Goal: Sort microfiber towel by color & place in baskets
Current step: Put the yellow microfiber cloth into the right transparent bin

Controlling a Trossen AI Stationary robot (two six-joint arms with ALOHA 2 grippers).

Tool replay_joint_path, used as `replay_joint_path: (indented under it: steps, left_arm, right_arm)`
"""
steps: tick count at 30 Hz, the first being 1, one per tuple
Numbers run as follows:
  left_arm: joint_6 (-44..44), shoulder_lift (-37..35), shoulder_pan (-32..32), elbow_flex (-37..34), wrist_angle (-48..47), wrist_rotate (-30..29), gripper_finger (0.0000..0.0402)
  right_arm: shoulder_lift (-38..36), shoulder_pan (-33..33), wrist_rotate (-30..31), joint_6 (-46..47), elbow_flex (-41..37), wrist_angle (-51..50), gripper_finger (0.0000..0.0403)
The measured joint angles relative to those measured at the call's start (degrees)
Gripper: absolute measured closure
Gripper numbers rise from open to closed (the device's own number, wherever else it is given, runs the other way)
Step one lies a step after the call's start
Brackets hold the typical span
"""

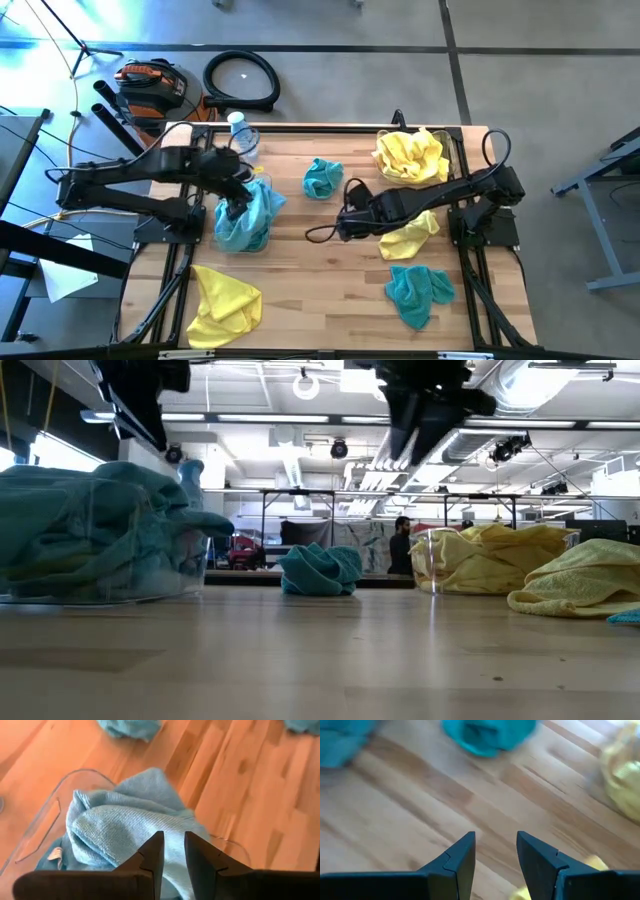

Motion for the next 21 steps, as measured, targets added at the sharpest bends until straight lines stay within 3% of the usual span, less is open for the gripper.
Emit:
replay_joint_path:
  steps: [6,13,21]
  left_arm:
    - [-1.56,-3.94,-2.91,0.01,0.39,-0.84,0.0337]
    - [-2.79,-4.47,-6.92,0.01,0.42,-1.82,0.0337]
    - [-2.92,-4.46,-8.99,0.01,0.46,-4.10,0.0337]
  right_arm:
    - [-0.14,0.40,-3.38,5.53,-1.23,-8.75,0.0269]
    - [-5.00,0.88,-11.52,14.99,-18.08,-4.76,0.0312]
    - [-13.98,1.79,-12.11,28.38,-29.43,-2.71,0.0314]
